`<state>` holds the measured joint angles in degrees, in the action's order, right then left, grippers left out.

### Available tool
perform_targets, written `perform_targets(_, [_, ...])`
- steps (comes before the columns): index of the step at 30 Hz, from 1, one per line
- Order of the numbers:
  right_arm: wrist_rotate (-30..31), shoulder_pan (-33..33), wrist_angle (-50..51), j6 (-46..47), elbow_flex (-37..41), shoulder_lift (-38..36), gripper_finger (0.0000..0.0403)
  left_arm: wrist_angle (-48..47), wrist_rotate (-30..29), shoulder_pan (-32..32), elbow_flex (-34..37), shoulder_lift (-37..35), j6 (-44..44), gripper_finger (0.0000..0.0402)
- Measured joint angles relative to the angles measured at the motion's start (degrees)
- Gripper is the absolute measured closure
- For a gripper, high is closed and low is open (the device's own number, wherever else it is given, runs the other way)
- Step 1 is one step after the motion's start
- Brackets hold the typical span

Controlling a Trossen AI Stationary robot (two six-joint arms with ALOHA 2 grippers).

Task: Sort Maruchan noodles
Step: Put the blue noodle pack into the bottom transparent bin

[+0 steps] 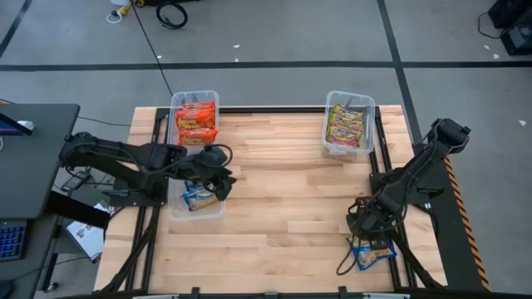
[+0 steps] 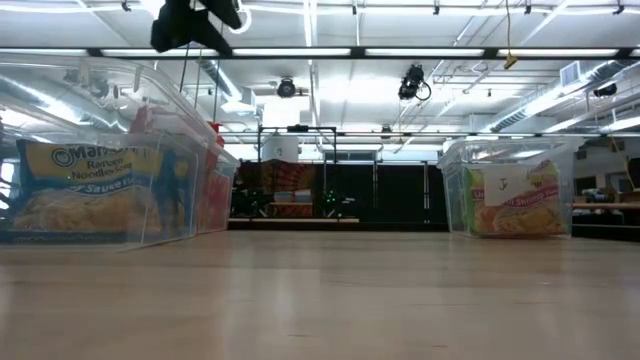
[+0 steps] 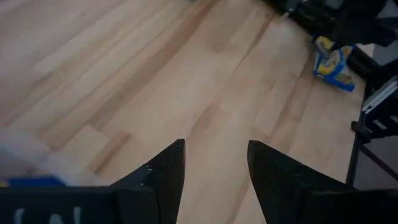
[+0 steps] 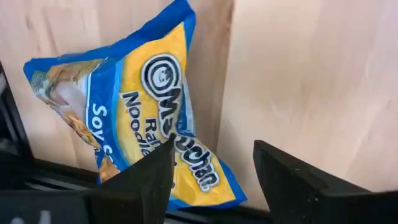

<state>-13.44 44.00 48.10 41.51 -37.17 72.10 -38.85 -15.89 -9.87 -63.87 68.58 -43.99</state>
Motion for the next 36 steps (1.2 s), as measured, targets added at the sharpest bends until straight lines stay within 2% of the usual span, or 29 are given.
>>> perform_targets(2, [-0.60,0.25,-0.55,-2.85,0.65,0.20,0.0185,0.39,-0.02,0.00,-0.01,0.94,-2.54,0.0225])
perform_targets(9, [-12.41,1.73,-1.37,-5.69,5.49,0.81,0.0199,-0.41,1.78,-2.17,0.07,2.78,-7.58,0.0225])
perform_targets(17, [-11.07,2.53,-9.29,-5.18,10.63,0.92,0.0203,-0.07,-0.43,-1.83,0.00,4.11,-7.63,0.0225])
perform_targets(21, [-10.13,2.53,-10.78,-5.61,11.25,0.87,0.0237,1.69,-0.46,-1.60,0.01,4.43,-7.92,0.0225])
perform_targets(24, [-6.83,2.56,-10.82,-5.92,10.06,0.90,0.0290,4.61,-0.42,-1.63,0.04,4.74,-7.84,0.0225])
perform_targets(28, [1.60,2.36,-8.17,-9.44,5.79,1.02,0.0380,11.77,-0.34,-1.09,0.00,6.39,-6.37,0.0225])
perform_targets(32, [12.03,0.74,2.41,-13.62,-1.99,1.11,0.0389,20.61,1.69,0.27,0.02,9.25,-5.77,0.0215])
perform_targets(36, [22.93,-2.57,12.98,-20.48,-11.50,1.07,0.0395,28.16,9.45,3.07,0.02,13.74,-4.41,0.0185])
